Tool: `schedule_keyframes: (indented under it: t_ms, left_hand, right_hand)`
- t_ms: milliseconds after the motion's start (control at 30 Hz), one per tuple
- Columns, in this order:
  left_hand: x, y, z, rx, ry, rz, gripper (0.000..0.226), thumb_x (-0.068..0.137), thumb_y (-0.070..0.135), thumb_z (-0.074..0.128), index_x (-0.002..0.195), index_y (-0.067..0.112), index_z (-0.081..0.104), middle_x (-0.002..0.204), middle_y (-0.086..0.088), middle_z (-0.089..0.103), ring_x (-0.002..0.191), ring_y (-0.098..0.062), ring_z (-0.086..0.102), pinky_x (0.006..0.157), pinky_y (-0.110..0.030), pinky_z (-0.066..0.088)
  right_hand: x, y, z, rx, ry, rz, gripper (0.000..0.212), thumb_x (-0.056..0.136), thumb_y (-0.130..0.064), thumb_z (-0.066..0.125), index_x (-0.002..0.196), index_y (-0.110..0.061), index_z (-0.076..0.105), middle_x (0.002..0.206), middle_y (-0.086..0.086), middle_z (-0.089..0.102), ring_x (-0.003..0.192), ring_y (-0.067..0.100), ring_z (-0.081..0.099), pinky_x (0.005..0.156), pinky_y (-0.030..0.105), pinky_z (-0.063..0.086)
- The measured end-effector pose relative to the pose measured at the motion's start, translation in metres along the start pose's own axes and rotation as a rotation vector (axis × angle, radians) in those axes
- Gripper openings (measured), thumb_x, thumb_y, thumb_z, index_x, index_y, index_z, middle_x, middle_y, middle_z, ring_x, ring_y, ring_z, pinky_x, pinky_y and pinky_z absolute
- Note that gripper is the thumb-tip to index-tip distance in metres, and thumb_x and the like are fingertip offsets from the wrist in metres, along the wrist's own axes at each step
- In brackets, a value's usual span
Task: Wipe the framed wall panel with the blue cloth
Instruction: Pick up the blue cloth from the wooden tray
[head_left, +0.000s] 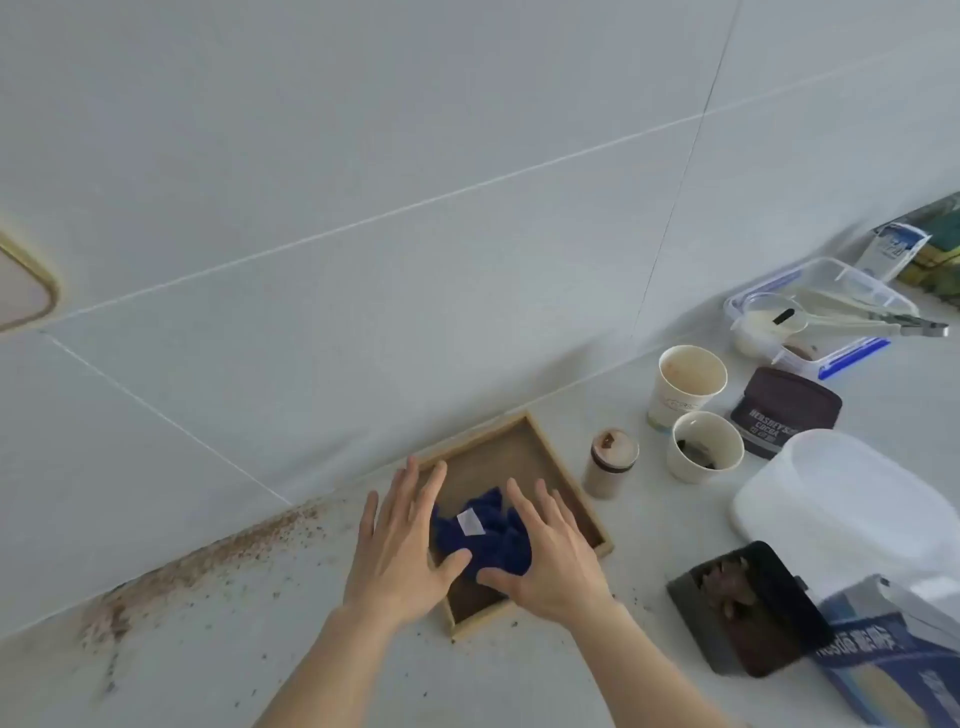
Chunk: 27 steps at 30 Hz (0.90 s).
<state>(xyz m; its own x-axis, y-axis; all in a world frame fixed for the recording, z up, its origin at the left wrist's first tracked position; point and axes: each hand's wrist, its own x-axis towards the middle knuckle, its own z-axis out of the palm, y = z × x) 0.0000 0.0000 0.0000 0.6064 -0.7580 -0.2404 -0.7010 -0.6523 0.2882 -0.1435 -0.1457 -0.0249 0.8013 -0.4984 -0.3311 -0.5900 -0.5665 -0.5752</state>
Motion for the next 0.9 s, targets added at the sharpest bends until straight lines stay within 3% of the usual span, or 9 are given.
schedule_keyframes:
  t_ms: [167,267,367,467,733,900]
  left_hand:
    - [0.014,0.005,0.023,-0.027,-0.126,-0.002,0.100,0.094,0.054,0.064,0.160,0.044,-0.011,0.175,0.001,-0.009,0.162,-0.020,-0.002,0.129,-0.042,0.000]
    - [0.018,0.009,0.034,-0.005,-0.188,-0.012,0.090,0.097,0.050,0.063,0.162,0.042,0.001,0.174,0.002,0.012,0.161,-0.021,0.013,0.129,-0.042,0.010]
    - [0.017,0.014,0.040,0.041,-0.183,-0.028,0.077,0.097,0.047,0.063,0.160,0.036,0.021,0.160,0.006,0.045,0.149,-0.021,0.039,0.125,-0.038,0.024]
    - [0.016,0.017,0.044,0.086,-0.152,-0.042,0.067,0.097,0.045,0.065,0.155,0.035,0.032,0.143,0.010,0.062,0.132,-0.021,0.055,0.115,-0.036,0.037]
    - [0.013,0.026,0.036,0.130,-0.051,-0.085,0.029,0.098,0.034,0.067,0.126,0.033,0.061,0.122,0.009,0.072,0.112,-0.018,0.063,0.096,-0.032,0.050]
    - [0.012,0.021,0.013,0.105,0.012,-0.085,0.020,0.102,0.037,0.061,0.120,0.031,0.064,0.117,0.009,0.072,0.109,-0.017,0.060,0.088,-0.028,0.046]
  right_hand:
    - [0.008,0.014,0.010,-0.045,-0.047,0.005,0.100,0.085,-0.060,0.073,0.162,-0.035,0.015,0.171,-0.001,0.024,0.156,0.026,0.023,0.121,0.044,0.037]
    - [0.013,0.020,0.014,-0.100,-0.015,-0.019,0.084,0.089,-0.052,0.073,0.158,-0.029,0.031,0.155,-0.003,0.046,0.144,0.022,0.038,0.112,0.038,0.045]
    - [0.016,0.022,0.017,-0.136,0.007,-0.028,0.070,0.091,-0.048,0.073,0.151,-0.027,0.043,0.139,-0.003,0.053,0.130,0.019,0.045,0.094,0.034,0.052]
    - [0.017,0.021,0.020,-0.149,0.031,-0.050,0.058,0.092,-0.044,0.073,0.143,-0.027,0.052,0.131,-0.001,0.053,0.122,0.019,0.047,0.086,0.033,0.052]
    - [0.015,0.017,0.018,-0.145,0.106,-0.086,0.032,0.094,-0.019,0.070,0.125,-0.021,0.068,0.114,0.002,0.067,0.112,0.023,0.054,0.093,0.033,0.044]
    - [0.014,0.014,0.005,-0.181,0.133,-0.082,0.019,0.096,-0.022,0.067,0.114,-0.021,0.072,0.108,-0.001,0.069,0.107,0.022,0.056,0.095,0.033,0.039]
